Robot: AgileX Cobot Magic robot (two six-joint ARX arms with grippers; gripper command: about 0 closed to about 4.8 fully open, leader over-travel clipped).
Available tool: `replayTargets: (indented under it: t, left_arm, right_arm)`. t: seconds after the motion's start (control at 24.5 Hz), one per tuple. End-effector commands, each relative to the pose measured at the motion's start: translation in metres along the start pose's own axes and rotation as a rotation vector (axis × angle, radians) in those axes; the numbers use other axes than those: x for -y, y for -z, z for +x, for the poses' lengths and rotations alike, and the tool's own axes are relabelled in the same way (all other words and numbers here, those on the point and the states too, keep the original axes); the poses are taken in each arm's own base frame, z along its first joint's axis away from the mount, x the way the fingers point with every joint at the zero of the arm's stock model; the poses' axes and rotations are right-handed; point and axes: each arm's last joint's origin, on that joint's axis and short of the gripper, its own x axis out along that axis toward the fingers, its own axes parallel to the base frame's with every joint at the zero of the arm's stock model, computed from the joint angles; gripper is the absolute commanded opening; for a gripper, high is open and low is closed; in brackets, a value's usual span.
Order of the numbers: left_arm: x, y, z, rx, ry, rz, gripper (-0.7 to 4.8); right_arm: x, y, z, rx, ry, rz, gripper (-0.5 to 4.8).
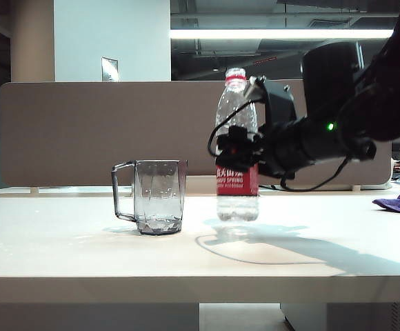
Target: Pick up the mineral water bottle on the table and pour a little water into the mug.
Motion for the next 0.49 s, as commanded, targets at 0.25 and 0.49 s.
replayTargets:
  t: [0.25, 0.49]
  left_arm:
    - [0.0001, -0.0021, -0.0003, 0.014, -0.001, 0.013, -0.05]
    - [0.0001, -0.0021, -0.0003, 0.014, -0.001, 0.013, -0.05]
  right_arm:
    - [-0.0085, 0.0054, 0.004, 0.02, -0.031, 0.0, 2.81]
    - [-0.0085, 0.0054, 0.004, 0.02, -0.031, -0.007, 3.92]
